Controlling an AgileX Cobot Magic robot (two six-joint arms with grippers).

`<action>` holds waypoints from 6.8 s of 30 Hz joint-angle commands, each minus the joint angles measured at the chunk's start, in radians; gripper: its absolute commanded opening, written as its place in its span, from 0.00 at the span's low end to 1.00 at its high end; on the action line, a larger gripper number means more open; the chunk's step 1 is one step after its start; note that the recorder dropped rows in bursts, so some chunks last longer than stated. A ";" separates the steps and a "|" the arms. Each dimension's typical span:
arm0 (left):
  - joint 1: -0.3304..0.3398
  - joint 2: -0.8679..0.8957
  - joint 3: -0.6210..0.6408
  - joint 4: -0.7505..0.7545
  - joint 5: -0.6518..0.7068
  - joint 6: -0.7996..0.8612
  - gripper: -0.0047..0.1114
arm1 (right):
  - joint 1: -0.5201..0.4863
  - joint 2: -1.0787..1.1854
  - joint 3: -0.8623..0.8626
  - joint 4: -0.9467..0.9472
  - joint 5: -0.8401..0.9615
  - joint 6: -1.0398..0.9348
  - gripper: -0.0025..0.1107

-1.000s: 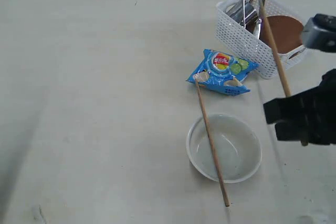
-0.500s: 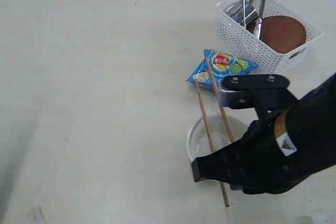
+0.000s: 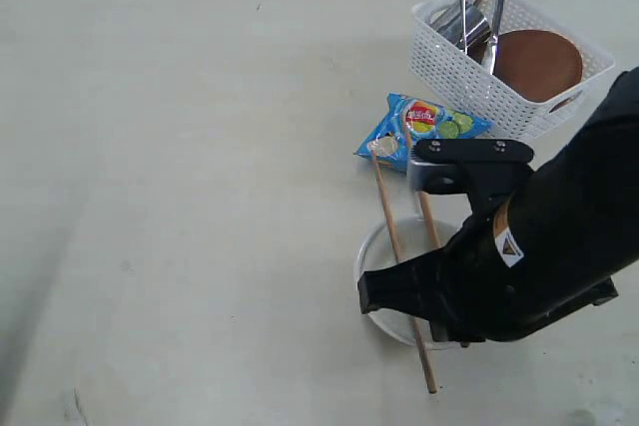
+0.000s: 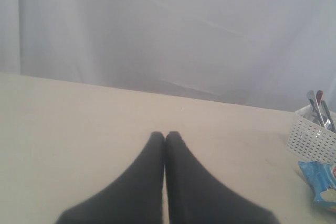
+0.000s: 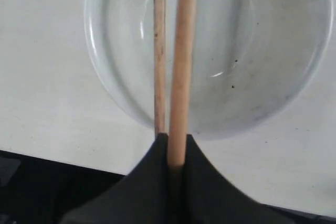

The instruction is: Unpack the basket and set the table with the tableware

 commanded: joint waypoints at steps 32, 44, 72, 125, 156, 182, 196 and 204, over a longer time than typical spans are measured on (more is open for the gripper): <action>-0.003 -0.001 0.002 0.010 0.001 0.006 0.04 | -0.001 0.006 0.003 0.072 0.122 -0.095 0.02; -0.003 -0.001 0.002 0.010 0.001 0.006 0.04 | 0.082 0.006 0.003 -0.049 0.096 -0.024 0.02; -0.003 -0.001 0.002 0.010 -0.001 0.006 0.04 | 0.082 -0.057 0.184 -0.056 -0.162 0.049 0.02; -0.003 -0.001 0.002 0.010 -0.001 0.006 0.04 | 0.082 0.008 0.184 -0.056 -0.179 0.053 0.02; -0.003 -0.001 0.002 0.010 -0.001 0.006 0.04 | 0.082 0.008 0.184 -0.062 -0.173 0.062 0.24; -0.003 -0.001 0.002 0.010 0.001 0.006 0.04 | 0.082 0.006 0.180 -0.040 -0.142 0.062 0.26; -0.003 -0.001 0.002 0.010 0.001 0.006 0.04 | 0.082 0.006 0.082 -0.091 -0.041 0.051 0.30; -0.003 -0.001 0.002 0.010 -0.001 0.006 0.04 | 0.082 -0.016 0.080 -0.061 -0.037 0.063 0.30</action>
